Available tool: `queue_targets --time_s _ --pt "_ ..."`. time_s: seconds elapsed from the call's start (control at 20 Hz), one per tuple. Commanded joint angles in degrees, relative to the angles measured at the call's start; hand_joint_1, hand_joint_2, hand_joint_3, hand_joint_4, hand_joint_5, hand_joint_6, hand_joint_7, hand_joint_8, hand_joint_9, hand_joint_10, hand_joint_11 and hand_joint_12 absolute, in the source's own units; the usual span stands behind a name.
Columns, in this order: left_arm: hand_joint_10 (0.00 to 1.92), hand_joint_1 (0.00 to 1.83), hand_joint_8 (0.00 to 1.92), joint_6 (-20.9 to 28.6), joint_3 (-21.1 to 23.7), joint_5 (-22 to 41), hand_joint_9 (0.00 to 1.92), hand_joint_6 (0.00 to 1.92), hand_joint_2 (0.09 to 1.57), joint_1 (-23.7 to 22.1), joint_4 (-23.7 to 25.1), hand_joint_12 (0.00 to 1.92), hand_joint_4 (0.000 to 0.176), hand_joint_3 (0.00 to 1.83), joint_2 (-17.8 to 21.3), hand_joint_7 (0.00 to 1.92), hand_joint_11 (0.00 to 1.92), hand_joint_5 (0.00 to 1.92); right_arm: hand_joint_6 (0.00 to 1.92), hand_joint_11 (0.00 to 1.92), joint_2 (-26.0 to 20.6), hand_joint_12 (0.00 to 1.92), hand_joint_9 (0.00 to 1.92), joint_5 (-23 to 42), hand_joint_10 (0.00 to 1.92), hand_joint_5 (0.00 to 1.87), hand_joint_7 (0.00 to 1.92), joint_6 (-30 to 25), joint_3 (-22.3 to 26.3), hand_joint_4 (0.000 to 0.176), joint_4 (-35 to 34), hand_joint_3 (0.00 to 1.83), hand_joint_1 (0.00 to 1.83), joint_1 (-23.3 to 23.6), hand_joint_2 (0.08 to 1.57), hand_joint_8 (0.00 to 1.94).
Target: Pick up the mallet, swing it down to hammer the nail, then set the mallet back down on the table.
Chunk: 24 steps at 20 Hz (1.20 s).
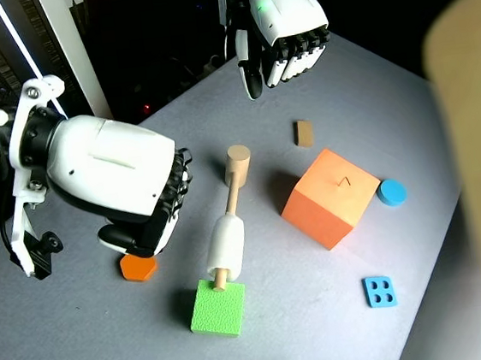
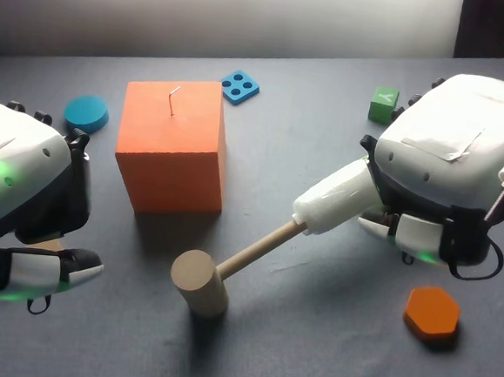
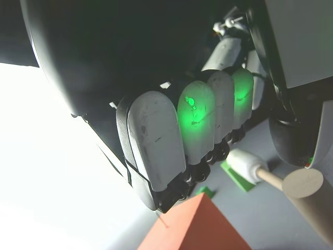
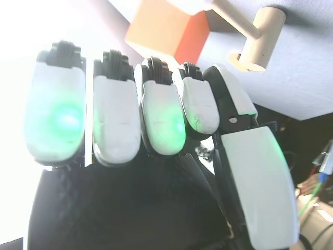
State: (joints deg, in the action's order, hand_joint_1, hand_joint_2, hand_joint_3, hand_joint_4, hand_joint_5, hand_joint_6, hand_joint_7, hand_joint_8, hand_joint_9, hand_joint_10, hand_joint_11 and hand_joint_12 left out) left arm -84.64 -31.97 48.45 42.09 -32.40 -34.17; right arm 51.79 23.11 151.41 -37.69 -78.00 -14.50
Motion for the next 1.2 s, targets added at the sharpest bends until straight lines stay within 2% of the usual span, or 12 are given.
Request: queue_targets --time_s 0.0,0.1,0.2,0.4,0.5,0.55,0.6,0.7,0.75,0.85,1.0,1.15 --pt "0.00 0.00 0.00 -0.35 -0.34 5.69 0.00 0.00 1.08 -0.27 1.45 0.00 0.000 0.20 0.18 0.00 0.00 0.00 0.06 0.00 -0.11 0.49 0.05 2.03 0.11 0.03 0.06 -0.22 0.31 0.000 2.13 0.14 0.15 1.14 1.19 0.06" --pt "0.00 0.00 0.00 -0.29 -0.57 5.69 0.00 0.00 1.17 -0.27 1.45 0.00 0.000 0.02 0.18 0.00 0.00 0.00 0.01 0.00 -0.13 0.47 0.08 2.17 0.02 0.05 0.07 -0.25 0.49 0.000 2.12 0.01 0.19 1.12 1.25 0.01" --pt "0.00 0.00 0.00 0.26 -0.90 5.69 0.00 0.00 1.17 -0.27 1.47 0.00 0.000 0.02 0.19 0.00 0.00 0.00 0.00 0.00 -0.21 0.34 0.06 2.70 0.01 0.02 0.04 -0.24 0.95 0.000 2.12 0.00 0.23 1.18 1.25 0.00" --pt "0.00 0.00 0.00 3.08 -1.75 5.69 0.00 0.00 1.17 -0.23 3.33 0.00 0.000 0.01 0.36 0.00 0.00 0.00 0.00 0.00 -0.20 0.52 0.09 3.78 0.00 0.02 0.05 0.00 1.21 0.000 2.11 0.00 0.30 1.14 1.22 0.00" --pt "0.00 0.00 0.00 6.05 -2.61 5.61 0.00 0.00 1.16 0.23 5.61 0.00 0.000 0.01 0.38 0.00 0.00 0.00 0.00 0.00 0.44 0.43 0.03 3.78 0.00 0.00 0.00 1.25 0.98 0.000 2.11 0.00 0.49 1.04 1.16 0.00" --pt "0.00 0.00 0.00 8.15 -3.39 5.17 0.00 0.00 1.17 0.50 8.13 0.00 0.000 0.01 0.40 0.00 0.00 0.00 0.00 0.00 1.32 0.30 0.01 3.91 0.00 0.00 0.00 2.20 0.63 0.000 1.83 0.00 0.61 0.91 1.11 0.00" --pt "0.00 0.00 0.00 9.98 -4.14 4.44 0.00 0.00 1.17 0.68 10.19 0.00 0.000 0.01 0.40 0.00 0.00 0.00 0.00 0.00 2.23 0.28 0.00 4.12 0.00 0.00 0.00 3.37 0.11 0.000 0.69 0.00 0.80 0.92 1.06 0.00" --pt "0.00 0.00 0.00 13.56 -5.52 2.83 0.00 0.00 1.17 1.01 14.74 0.00 0.000 0.01 0.28 0.00 0.00 0.00 0.00 0.00 4.21 0.35 0.00 4.29 0.00 0.00 0.00 6.66 -1.64 0.000 -4.03 0.00 1.12 0.96 0.95 0.00" --pt "0.00 0.00 0.00 17.47 -6.87 1.41 0.00 0.00 1.16 1.34 18.76 0.00 0.000 0.01 0.09 0.00 0.00 0.00 0.00 0.00 5.60 0.43 0.00 4.49 0.00 0.00 0.00 9.50 -3.25 0.000 -8.08 0.00 1.16 0.96 0.92 0.00" --pt "0.00 0.00 0.00 22.21 -8.73 0.22 0.00 0.00 1.16 1.80 24.05 0.00 0.000 0.00 -0.01 0.00 0.00 0.00 0.00 0.00 7.59 0.61 0.01 4.74 0.00 0.00 0.00 10.91 -5.92 0.000 -11.35 0.00 1.20 0.64 0.90 0.00" --pt "0.00 0.00 0.00 28.98 -11.72 0.05 0.00 0.00 1.16 2.79 30.36 0.00 0.000 0.00 -0.46 0.00 0.00 0.00 0.00 0.00 10.18 0.56 0.00 4.35 0.00 0.00 0.00 15.09 -9.50 0.000 -19.92 0.00 1.28 0.51 0.91 0.00" --pt "0.00 0.00 0.00 34.91 -14.84 -1.14 0.00 0.00 1.16 2.95 35.48 0.00 0.000 0.00 -1.80 0.00 0.00 0.00 0.00 0.00 12.36 0.57 0.00 3.91 0.00 0.00 0.00 15.19 -11.65 0.000 -21.21 0.00 1.35 -0.53 0.90 0.00"
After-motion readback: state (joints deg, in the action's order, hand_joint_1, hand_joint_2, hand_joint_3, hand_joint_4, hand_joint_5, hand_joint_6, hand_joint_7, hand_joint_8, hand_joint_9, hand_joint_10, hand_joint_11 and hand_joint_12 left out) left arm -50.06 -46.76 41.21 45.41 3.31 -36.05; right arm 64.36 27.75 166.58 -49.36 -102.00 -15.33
